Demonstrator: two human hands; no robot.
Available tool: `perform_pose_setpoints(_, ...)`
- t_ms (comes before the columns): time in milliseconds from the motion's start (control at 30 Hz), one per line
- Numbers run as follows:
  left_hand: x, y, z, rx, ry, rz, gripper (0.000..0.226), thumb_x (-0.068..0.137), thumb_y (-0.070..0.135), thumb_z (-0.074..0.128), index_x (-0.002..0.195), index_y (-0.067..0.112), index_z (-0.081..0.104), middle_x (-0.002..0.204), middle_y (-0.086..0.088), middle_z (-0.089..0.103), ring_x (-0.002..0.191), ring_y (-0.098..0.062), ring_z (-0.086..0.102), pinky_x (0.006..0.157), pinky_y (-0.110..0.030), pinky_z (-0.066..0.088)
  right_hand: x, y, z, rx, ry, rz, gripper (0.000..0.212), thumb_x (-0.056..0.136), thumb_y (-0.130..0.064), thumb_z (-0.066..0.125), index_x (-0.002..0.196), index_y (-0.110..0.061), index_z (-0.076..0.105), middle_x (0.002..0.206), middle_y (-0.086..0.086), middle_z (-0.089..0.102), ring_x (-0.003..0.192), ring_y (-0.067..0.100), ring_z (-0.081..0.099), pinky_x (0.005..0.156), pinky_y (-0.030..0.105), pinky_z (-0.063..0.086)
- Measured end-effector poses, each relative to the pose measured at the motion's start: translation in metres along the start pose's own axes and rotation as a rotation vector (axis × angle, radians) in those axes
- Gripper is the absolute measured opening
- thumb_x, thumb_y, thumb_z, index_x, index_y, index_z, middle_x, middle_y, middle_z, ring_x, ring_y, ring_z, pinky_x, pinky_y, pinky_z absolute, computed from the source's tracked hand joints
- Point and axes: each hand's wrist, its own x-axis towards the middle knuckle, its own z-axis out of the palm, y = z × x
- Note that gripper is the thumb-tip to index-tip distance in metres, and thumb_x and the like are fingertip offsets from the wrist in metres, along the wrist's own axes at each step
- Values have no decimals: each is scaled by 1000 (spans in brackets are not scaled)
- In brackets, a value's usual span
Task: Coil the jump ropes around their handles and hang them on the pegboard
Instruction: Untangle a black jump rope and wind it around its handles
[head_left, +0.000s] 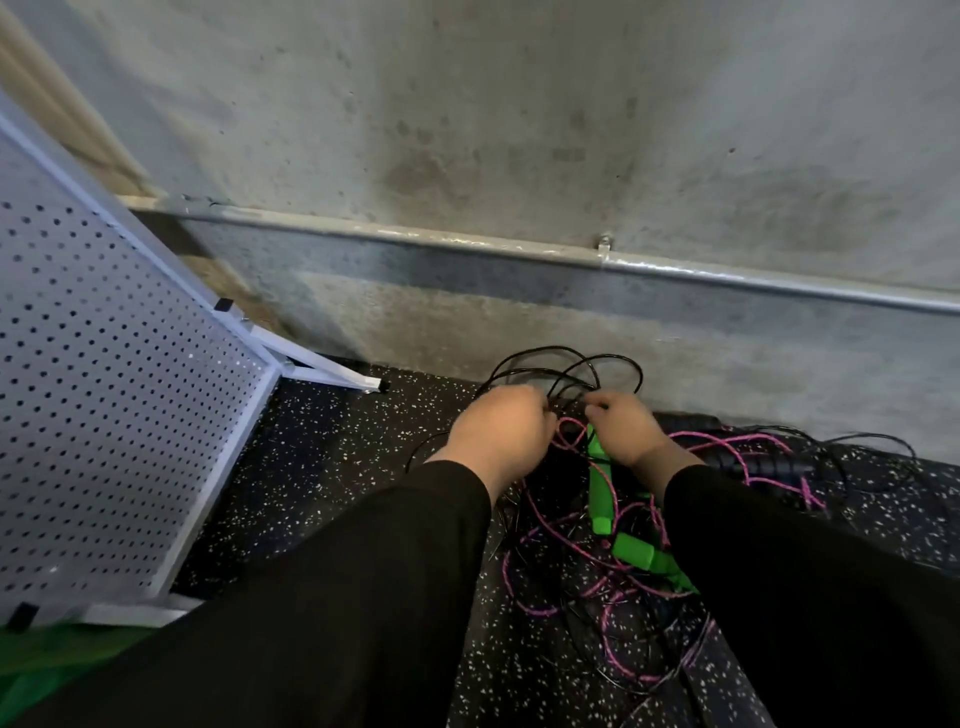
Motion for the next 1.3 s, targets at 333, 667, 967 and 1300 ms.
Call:
perform_pose_setpoints(333, -43, 11, -70, -236, 339, -131, 31, 97, 16, 45, 113, 13, 72, 108, -14, 74, 101, -35, 65, 85, -36, 51, -91, -88, -93, 596, 141, -150, 26, 96, 2, 56, 118, -11, 57, 88, 11, 71, 62, 18, 61, 59, 26, 54)
perform_pose_setpoints(667, -142, 98, -120, -724, 242, -12, 33, 105, 31, 50, 99, 6, 71, 98, -11, 75, 95, -35, 70, 84, -45, 56, -254, -160, -160, 805, 183, -352, 19, 97, -3, 58, 105, -19, 66, 83, 1, 76, 74, 16, 67, 78, 34, 59)
perform_pose_setpoints(967, -228, 140, -121, -457, 88, 290, 45, 104, 36, 55, 146, 21, 52, 142, 2, 59, 128, -13, 55, 102, -25, 40, -361, -138, -183, 1187, 223, -342, 21, 99, -2, 57, 119, -8, 60, 93, 9, 77, 80, 20, 74, 78, 38, 63)
perform_pose_setpoints(1300, -234, 157, -115, -325, 56, 408, 23, 103, 33, 56, 94, 17, 68, 61, 2, 60, 47, 0, 48, 53, -26, 39, -364, -103, -209, 867, 329, -281, 26, 100, -9, 58, 125, -17, 57, 98, 5, 78, 90, 22, 74, 82, 38, 62)
